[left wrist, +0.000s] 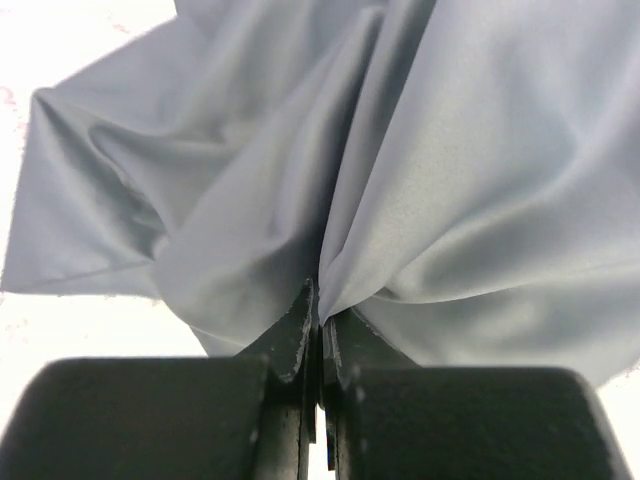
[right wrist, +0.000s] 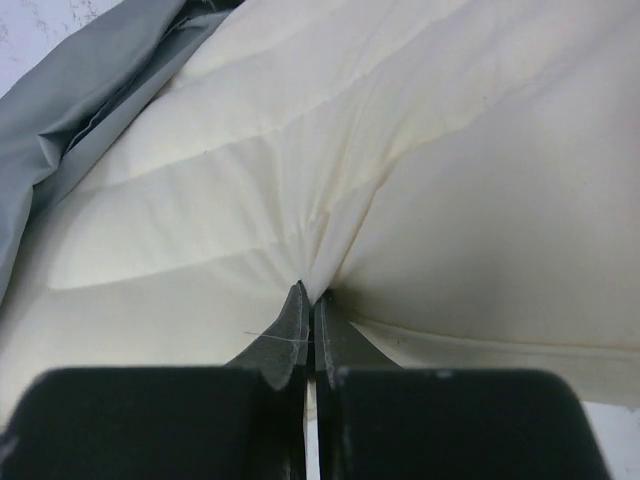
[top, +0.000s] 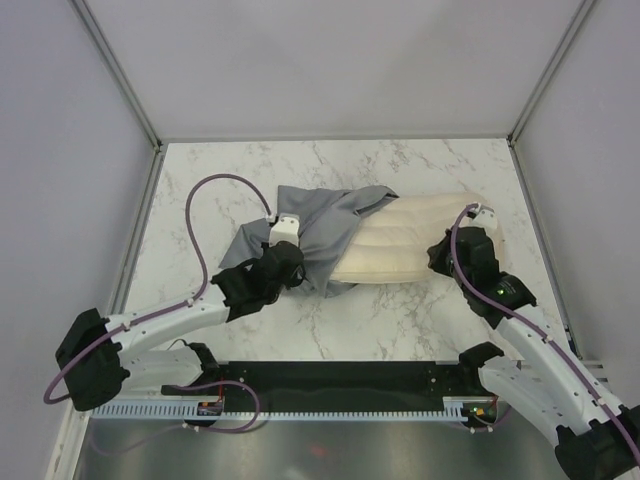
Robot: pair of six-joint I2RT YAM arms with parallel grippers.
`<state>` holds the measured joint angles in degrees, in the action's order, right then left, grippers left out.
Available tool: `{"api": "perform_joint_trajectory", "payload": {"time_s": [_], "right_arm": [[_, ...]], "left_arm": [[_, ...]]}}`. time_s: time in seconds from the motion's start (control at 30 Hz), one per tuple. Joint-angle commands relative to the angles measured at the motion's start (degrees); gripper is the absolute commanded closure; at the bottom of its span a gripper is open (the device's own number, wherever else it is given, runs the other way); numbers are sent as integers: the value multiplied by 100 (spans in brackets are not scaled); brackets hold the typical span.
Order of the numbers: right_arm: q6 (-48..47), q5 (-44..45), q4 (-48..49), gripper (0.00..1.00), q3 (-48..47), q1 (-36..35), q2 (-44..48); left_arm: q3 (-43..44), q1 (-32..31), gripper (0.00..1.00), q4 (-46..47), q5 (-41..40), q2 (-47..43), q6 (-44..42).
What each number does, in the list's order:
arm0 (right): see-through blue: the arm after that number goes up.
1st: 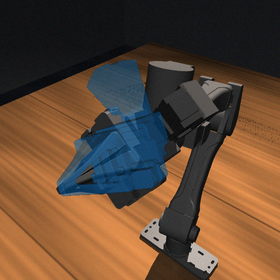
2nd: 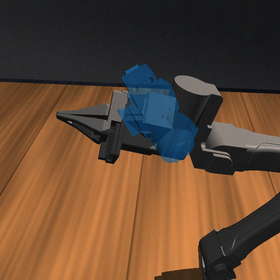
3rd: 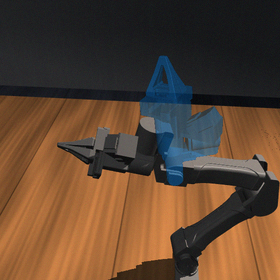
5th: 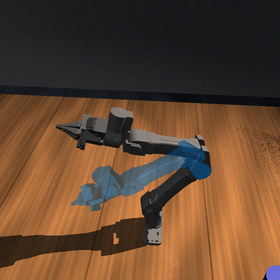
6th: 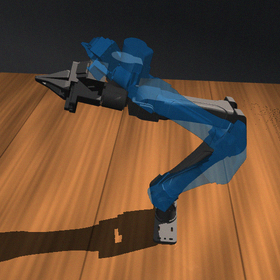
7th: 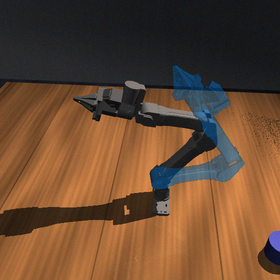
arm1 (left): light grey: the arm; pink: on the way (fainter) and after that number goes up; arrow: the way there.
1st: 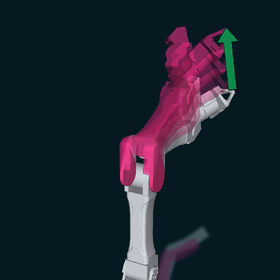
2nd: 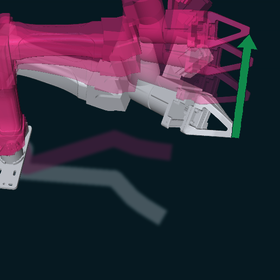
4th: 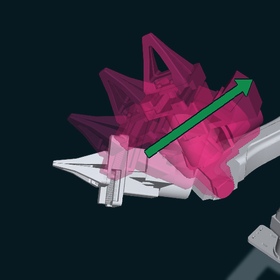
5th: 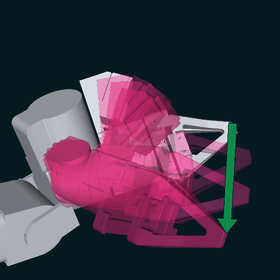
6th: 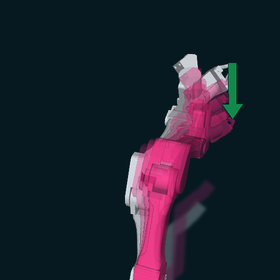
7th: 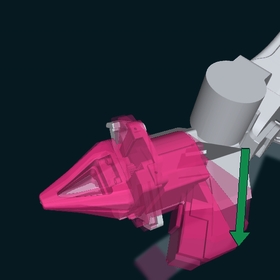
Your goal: Remove the pillowcase from the pillow
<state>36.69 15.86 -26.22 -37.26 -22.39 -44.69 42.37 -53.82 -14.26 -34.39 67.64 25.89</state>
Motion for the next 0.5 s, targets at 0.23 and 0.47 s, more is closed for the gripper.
{"api": "perform_joint_trajectory", "payload": {"time_s": [0.23, 0.47], "right_arm": [[-416, 1016, 222, 100, -81, 42, -426], [-566, 683, 784, 100, 218, 410, -919]], "left_arm": [[-659, -40, 98, 203, 880, -1148, -619], [-774, -962, 98, 1170, 1637, -385, -761]]}}
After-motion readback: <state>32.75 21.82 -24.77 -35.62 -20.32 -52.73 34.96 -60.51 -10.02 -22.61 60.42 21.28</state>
